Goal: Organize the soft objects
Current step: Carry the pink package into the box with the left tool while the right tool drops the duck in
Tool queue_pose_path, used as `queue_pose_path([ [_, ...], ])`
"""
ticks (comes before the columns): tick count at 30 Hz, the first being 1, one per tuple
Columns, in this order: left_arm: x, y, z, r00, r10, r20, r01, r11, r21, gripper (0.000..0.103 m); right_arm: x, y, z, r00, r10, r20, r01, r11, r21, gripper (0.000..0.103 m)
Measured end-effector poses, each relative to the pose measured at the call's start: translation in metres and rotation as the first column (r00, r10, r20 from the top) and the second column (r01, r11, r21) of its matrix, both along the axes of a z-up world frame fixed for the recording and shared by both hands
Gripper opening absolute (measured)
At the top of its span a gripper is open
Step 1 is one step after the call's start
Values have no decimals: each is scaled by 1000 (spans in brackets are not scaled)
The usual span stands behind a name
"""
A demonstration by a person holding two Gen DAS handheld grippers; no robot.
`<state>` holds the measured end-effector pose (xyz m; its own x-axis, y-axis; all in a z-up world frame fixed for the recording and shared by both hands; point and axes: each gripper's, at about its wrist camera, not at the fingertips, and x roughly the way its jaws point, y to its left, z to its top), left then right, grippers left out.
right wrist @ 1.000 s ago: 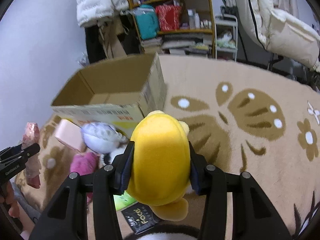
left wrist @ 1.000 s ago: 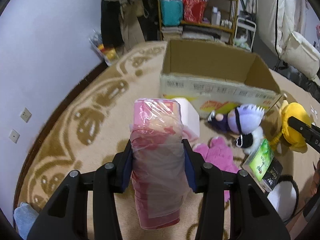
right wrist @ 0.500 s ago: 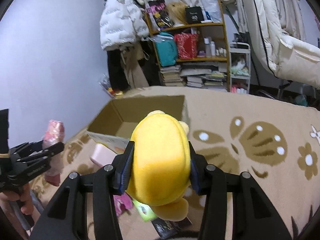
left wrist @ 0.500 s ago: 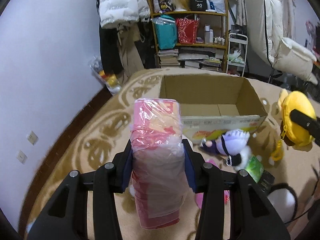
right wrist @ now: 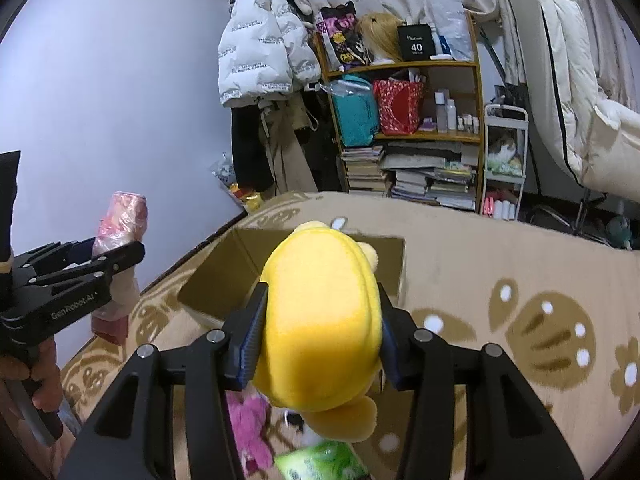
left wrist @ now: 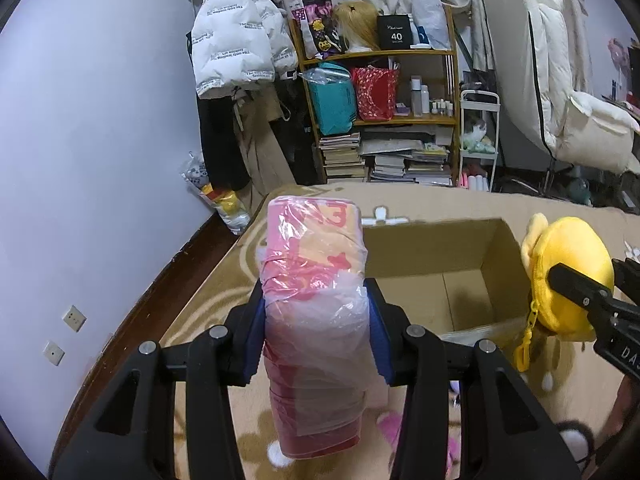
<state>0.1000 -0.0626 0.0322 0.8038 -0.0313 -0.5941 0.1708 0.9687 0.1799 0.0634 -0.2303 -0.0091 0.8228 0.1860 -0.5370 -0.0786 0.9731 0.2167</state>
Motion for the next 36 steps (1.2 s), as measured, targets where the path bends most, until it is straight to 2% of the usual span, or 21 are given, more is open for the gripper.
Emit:
queue_pose_path([
  [4,22,-9,-1,1000,-24,-2,24,1000,7,44,19,-1,4,1000,5,6,-5,1000,1,52],
  [8,43,-14,-10,998,-55,-32,55,998,-18,44,36,0,2,1000,5,-2,-5,1000,-7,53],
  [16,74,-33,-44,989,-100,-107,101,995,5,44,61,-7,-25,996,20,-84,-19,1000,7,55],
  [22,82,-35,-65,985,-92,-144,93,996,-1,46,67,-9,-45,990,16,-140,-18,1000,-7,59],
  [23,83,-35,-67,985,-92,-148,92,996,-8,48,68,-10,-47,989,13,-145,-14,1000,-6,60],
  [25,85,-33,-68,986,-83,-148,82,997,-8,59,68,-12,-50,988,7,-151,-6,1000,7,61],
  [26,85,-33,-69,988,-72,-139,73,997,1,60,69,-13,-51,988,5,-155,-3,1000,16,62],
  [29,85,-33,-70,989,-64,-134,67,998,16,66,68,-17,-50,988,1,-153,4,1000,29,67],
  [31,84,-33,-69,990,-58,-131,62,998,22,77,66,-19,-47,989,-2,-148,7,999,32,79],
  [36,78,-29,-61,990,-61,-125,65,998,26,79,57,-22,-35,993,-27,-119,32,999,36,97],
])
